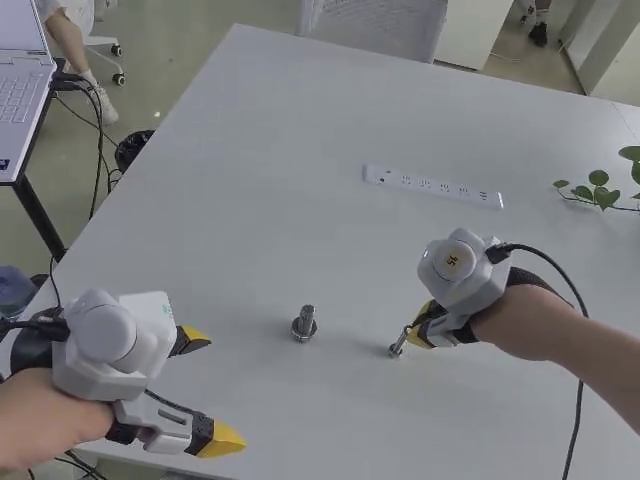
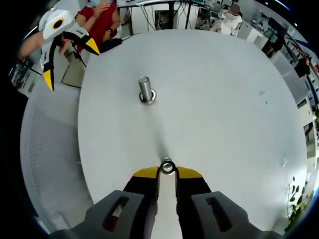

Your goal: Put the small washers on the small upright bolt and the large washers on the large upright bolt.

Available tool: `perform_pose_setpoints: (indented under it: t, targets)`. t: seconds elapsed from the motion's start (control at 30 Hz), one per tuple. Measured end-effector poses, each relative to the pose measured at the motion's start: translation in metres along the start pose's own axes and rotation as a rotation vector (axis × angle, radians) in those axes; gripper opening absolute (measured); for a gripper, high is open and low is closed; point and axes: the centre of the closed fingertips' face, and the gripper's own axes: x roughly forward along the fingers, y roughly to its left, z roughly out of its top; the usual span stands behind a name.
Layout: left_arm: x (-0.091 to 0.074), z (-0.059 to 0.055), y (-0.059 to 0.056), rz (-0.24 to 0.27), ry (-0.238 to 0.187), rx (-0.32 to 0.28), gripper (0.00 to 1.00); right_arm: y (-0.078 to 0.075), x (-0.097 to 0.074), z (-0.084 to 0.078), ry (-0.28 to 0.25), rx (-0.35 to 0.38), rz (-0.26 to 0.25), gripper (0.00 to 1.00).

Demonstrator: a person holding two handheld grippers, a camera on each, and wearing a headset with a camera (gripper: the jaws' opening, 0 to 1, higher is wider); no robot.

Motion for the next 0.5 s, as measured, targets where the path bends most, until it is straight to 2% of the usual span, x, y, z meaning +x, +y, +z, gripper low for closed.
perform_pose_setpoints:
  t: [0.5]
  targets:
    - [0.0007, 0.0057, 0.0, 0.002, -0.035, -0.012, 0.84, -0.0009, 0.0056, -0.0026, 0.014, 0.001, 0.008, 0.13]
